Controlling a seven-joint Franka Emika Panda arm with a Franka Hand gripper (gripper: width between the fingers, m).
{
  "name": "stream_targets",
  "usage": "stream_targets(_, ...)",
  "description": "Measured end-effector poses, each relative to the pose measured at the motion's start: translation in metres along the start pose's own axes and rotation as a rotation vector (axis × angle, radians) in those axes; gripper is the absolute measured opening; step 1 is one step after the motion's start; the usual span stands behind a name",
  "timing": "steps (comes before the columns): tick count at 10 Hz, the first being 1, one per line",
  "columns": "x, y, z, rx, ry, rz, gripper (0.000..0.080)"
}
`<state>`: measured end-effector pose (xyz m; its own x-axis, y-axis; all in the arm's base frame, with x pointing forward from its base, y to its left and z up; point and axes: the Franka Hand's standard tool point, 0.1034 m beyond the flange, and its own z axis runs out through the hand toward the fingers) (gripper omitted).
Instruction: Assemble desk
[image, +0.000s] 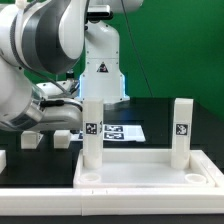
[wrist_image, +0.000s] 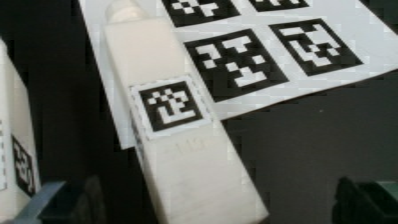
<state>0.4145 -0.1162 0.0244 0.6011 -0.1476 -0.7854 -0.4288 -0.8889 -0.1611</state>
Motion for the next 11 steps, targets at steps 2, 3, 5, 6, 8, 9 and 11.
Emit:
stream_targets(2, 0.001, 0.0005, 0.0048, -0.001, -0.009, 0.001, 0.0649)
stream_targets(3, 0.0013, 0.0005, 0.0071, -0.002, -0.014, 0.002, 0.0649)
stream_targets(5, 0.0015, 0.0019, 0.0102, -0.002, -0.022, 0.005, 0.0649)
stream_targets(6, 0.0014, 0.002, 0.0104, -0.002, -0.023, 0.005, 0.0649)
stream_targets(8, 0.0013, 0.002, 0.0104, -0.002, -0.023, 0.006, 0.0649)
stream_targets(9, 0.0014, 0.0021, 0.0103, -0.002, -0.023, 0.006, 0.0649)
stream_targets(11, 0.0015, 0.0022, 0.0103, -0.002, -0.022, 0.006, 0.0355)
